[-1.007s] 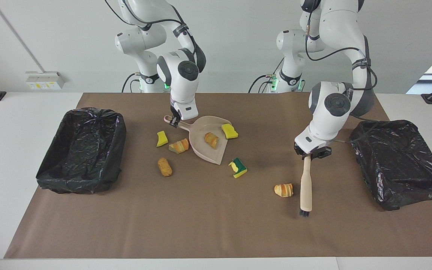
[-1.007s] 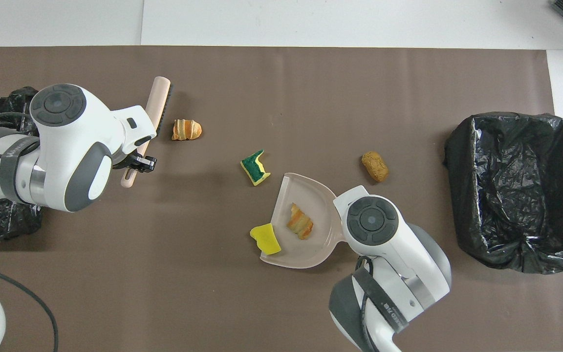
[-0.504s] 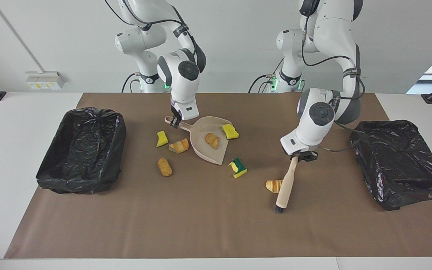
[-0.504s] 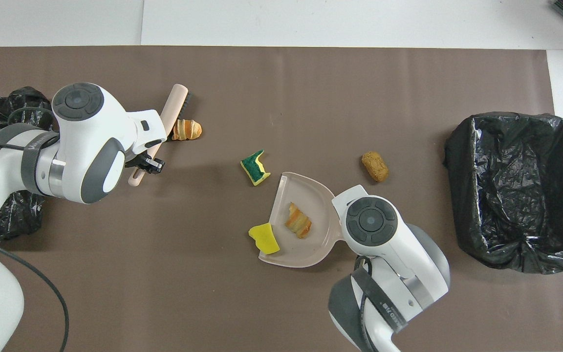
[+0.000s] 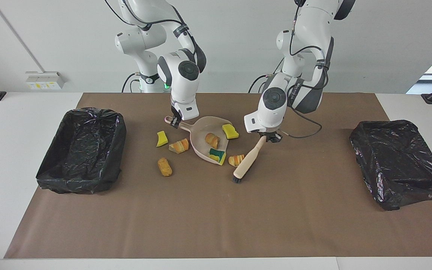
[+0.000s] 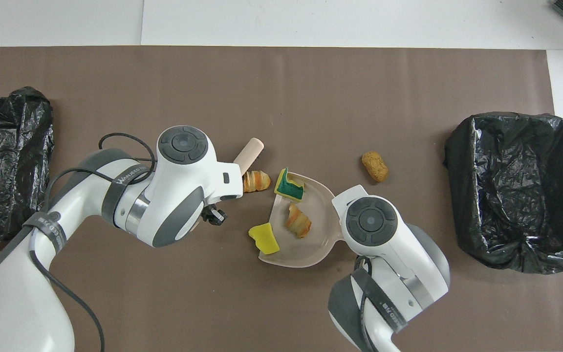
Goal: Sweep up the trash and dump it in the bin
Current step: 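Sweep the farther sponges into the dustpan with the left gripper's brush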
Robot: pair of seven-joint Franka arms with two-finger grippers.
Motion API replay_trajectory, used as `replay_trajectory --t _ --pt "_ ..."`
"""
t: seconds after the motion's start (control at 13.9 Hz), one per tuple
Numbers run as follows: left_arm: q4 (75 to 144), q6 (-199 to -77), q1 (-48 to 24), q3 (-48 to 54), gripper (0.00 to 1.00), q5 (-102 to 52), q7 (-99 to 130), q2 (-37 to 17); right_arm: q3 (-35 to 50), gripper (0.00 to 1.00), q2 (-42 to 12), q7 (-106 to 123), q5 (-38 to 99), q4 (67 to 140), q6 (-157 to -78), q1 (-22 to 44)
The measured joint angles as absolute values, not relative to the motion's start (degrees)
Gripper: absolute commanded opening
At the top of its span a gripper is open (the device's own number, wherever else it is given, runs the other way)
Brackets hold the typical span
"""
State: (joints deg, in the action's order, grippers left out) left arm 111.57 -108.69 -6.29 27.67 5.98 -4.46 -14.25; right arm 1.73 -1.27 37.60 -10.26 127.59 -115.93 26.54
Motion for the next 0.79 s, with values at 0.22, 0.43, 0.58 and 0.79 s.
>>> replay_trajectory --t 0.22,0.43,0.58,0.79 --pt "115.3 -107.7 -6.4 35.2 0.0 5.0 5.3 -10.6 1.7 0.0 -1.3 37.6 -10.3 127.6 -115.9 26.5" --pt "116.0 -107.7 -6.6 40.8 0.0 3.1 14.4 -9.2 1.7 0.0 -1.3 37.6 -10.3 127.6 -115.9 26.5" --pt "115.7 -107.7 -6.4 40.9 0.0 -0.7 17.5 -8.3 1.7 0.0 -1.3 37.6 -10.3 127.6 -115.9 26.5" --pt "115.7 -106.5 -6.1 40.2 0.0 -4.2 23.3 -6.1 1.7 0.0 -1.3 37.6 -10.3 127.6 -115.9 26.5"
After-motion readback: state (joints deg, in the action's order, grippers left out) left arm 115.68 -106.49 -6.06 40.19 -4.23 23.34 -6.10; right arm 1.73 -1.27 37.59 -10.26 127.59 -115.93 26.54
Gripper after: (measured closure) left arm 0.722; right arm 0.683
